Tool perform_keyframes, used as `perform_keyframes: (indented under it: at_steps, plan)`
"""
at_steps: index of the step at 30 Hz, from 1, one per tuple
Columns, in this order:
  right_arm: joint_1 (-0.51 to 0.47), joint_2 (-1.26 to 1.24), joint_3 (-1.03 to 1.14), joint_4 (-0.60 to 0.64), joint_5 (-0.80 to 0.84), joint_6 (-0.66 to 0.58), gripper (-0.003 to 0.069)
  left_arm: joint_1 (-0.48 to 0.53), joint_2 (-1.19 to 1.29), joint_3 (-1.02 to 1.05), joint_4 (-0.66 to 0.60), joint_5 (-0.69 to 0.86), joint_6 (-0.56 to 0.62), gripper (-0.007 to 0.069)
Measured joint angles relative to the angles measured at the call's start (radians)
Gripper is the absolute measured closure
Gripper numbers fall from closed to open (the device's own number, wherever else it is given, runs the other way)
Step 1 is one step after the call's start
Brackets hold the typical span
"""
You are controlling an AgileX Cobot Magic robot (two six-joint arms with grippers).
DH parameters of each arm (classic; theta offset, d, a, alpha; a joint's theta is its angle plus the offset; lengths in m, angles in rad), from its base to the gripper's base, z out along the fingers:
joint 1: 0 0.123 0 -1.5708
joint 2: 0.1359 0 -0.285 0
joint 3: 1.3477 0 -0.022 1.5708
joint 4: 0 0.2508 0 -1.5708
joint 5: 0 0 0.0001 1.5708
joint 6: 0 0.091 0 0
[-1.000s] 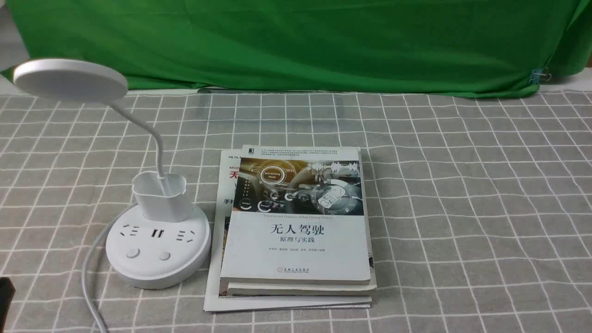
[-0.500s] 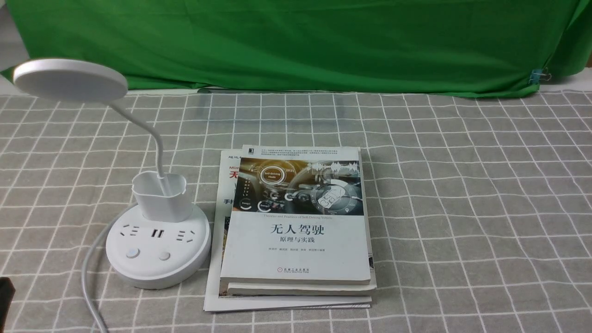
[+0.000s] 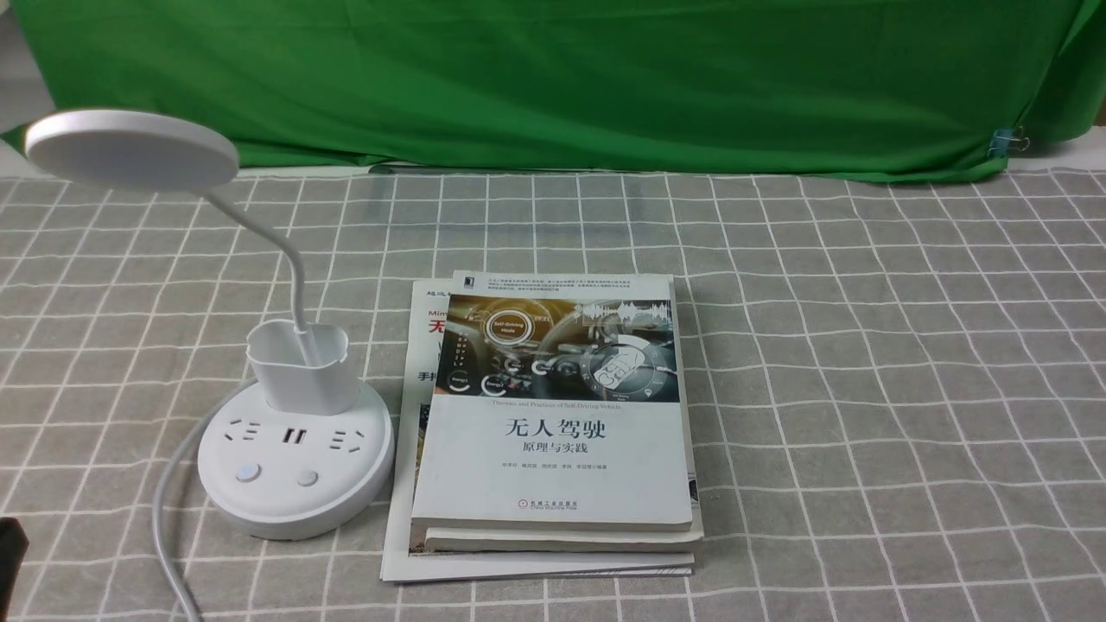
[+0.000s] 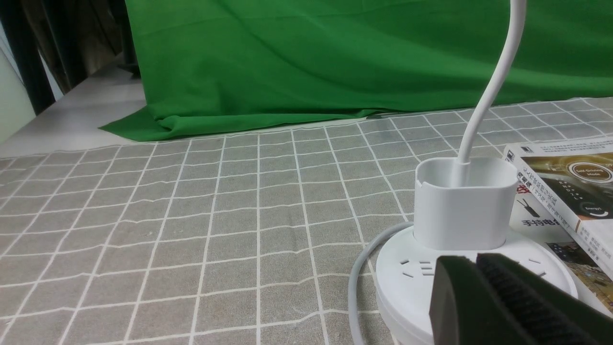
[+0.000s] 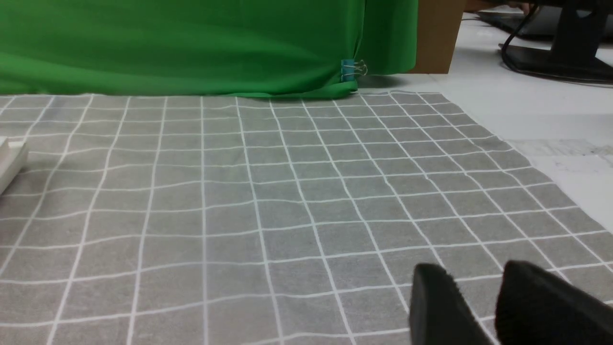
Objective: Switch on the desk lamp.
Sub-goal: Use the left arm to press the button switch on the lamp holder
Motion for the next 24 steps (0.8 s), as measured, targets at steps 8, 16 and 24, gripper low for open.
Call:
perform_keyframes:
  at_steps: [8, 16, 24]
  plan:
    - [0.0, 0.0, 0.0, 0.0, 0.0, 0.0, 0.0414, 0.0, 0.0, 0.0, 0.001, 0.0, 0.0, 0.0606]
    - [0.0, 0.0, 0.0, 0.0, 0.0, 0.0, 0.0414, 0.0, 0.0, 0.0, -0.129, -0.135, -0.045, 0.0606]
    - [0.0, 0.0, 0.0, 0.0, 0.0, 0.0, 0.0414, 0.0, 0.0, -0.002, -0.172, -0.337, -0.113, 0.0606]
